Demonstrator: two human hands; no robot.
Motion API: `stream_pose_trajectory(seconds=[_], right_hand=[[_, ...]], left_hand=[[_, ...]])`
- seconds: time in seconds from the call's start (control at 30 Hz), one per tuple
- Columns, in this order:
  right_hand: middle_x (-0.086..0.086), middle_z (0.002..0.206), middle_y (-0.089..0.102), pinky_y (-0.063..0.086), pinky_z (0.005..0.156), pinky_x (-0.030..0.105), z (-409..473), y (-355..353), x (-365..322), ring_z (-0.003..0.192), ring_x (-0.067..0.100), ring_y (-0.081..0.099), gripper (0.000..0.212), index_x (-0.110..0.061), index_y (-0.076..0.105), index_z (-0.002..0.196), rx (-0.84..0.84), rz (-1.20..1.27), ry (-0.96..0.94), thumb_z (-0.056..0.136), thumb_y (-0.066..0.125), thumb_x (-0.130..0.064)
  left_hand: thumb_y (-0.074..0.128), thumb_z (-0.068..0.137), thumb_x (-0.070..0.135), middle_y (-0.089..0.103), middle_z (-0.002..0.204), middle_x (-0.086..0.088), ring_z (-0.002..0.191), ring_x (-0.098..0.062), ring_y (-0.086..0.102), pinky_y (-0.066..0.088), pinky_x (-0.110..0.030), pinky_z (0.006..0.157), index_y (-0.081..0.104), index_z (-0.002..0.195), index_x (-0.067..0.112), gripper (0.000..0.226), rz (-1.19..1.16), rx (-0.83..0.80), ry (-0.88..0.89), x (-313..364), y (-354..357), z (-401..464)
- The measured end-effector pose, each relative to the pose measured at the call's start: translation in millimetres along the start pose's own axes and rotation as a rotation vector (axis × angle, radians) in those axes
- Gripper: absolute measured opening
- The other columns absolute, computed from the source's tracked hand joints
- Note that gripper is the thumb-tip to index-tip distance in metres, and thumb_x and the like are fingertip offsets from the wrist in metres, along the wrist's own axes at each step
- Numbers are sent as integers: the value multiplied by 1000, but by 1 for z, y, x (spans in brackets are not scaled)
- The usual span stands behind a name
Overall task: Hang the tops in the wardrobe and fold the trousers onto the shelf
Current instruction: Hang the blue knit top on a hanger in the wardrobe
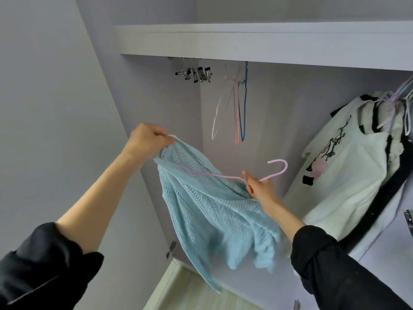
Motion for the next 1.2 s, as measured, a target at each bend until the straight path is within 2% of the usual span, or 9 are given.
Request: stream_pose_trajectory(seconds=[0.13,0.37,0.57,0.63,0.77,0.87,0.97,1.1,1.2], right_hand=[[-10,30,36,32,43,17,2,11,-31,28,4,33,54,-14,41,44,-25,-169,-105,93,56,-30],[-7,31,40,36,52,23,4,38,-55,37,12,42,56,-16,44,43,-79,-376,-155,92,53,-42],[-8,33,45,35,56,25,5,37,-64,40,7,41,59,-16,50,40,-95,-150,-128,91,54,-45],[-8,36,44,31,51,22,2,39,-63,36,5,36,54,-14,53,45,-158,-56,-114,92,56,-40],[-2,74,61,42,66,16,-4,47,-57,65,4,53,11,-11,67,86,-480,-70,-220,91,61,-19],[-2,115,61,41,85,7,-1,44,-20,101,4,55,38,-11,55,126,-645,-319,-82,89,63,-12],[-2,144,43,34,101,19,-3,55,19,128,12,43,57,-17,37,144,-745,-624,8,92,60,-23],[-3,111,60,39,81,21,-7,82,25,90,9,53,39,-13,50,134,-799,-791,23,95,51,-22],[15,124,59,48,78,28,1,94,25,88,17,50,36,-11,56,127,-777,-809,86,95,41,-19]], left_hand=[[65,85,18,68,85,-19,62,-15,49,33,-4,43,69,86,-3,21,165,-56,43,-3,20,-2],[60,91,21,57,61,-3,56,-14,47,34,-10,43,60,62,12,30,272,-248,144,3,54,-17],[54,94,32,59,93,-10,85,-28,57,44,-36,84,70,98,11,27,449,-303,381,-11,74,-31],[58,92,23,62,91,-12,86,-32,58,45,-40,82,71,98,8,20,401,-230,488,-4,68,-32],[62,87,9,65,79,-12,81,-34,56,46,-43,72,75,90,9,13,396,-85,639,2,54,-27],[62,82,7,66,73,-8,78,-33,54,41,-38,71,77,88,12,17,452,21,745,5,42,-29],[56,76,9,65,68,-6,75,-32,55,33,-36,71,77,82,13,22,518,104,772,6,32,-32],[58,74,2,67,73,-6,75,-32,55,36,-39,69,76,87,9,24,486,143,754,-2,14,-35],[56,76,5,69,81,-9,78,-34,56,45,-49,69,75,91,4,24,434,144,726,-12,-6,-36]])
Point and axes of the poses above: each hand's wrist, its own z-axis towards the middle knuckle, its own y-axis out of the palm, x = y × z, the point moved 5 cm from there along z, towards the middle knuckle
